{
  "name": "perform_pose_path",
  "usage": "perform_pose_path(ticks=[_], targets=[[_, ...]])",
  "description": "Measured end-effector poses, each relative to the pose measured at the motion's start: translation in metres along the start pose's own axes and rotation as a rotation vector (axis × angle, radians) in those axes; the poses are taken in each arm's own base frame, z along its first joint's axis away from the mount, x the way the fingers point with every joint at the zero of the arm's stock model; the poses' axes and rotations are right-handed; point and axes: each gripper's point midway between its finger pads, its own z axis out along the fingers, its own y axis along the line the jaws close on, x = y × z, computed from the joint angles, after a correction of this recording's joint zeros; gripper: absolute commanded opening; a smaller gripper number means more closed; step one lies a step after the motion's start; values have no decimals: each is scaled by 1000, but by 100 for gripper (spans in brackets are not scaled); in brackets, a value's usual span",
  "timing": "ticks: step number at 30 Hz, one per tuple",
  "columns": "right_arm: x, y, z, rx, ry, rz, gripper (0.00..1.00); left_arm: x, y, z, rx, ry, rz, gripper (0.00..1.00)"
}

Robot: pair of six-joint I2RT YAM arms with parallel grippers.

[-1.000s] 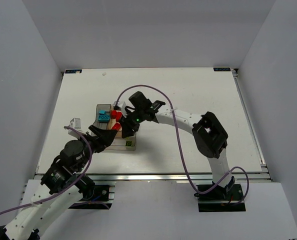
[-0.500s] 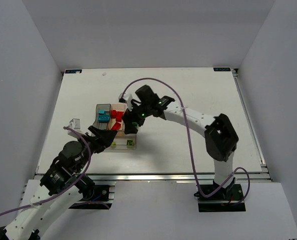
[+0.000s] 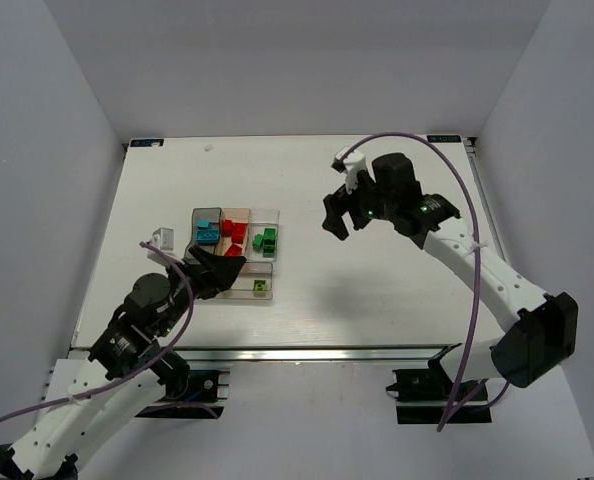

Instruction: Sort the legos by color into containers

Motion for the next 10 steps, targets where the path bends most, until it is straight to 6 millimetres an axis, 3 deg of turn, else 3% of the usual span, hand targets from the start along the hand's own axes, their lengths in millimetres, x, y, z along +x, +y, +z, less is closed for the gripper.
perform_pose_path(ticks=[4, 10], targets=[[18, -23, -12, 112, 32, 45, 89, 15, -3, 15, 11, 72, 51, 85], [20, -41, -22, 214, 29, 89, 89, 34, -9, 28, 46, 180, 124, 98]])
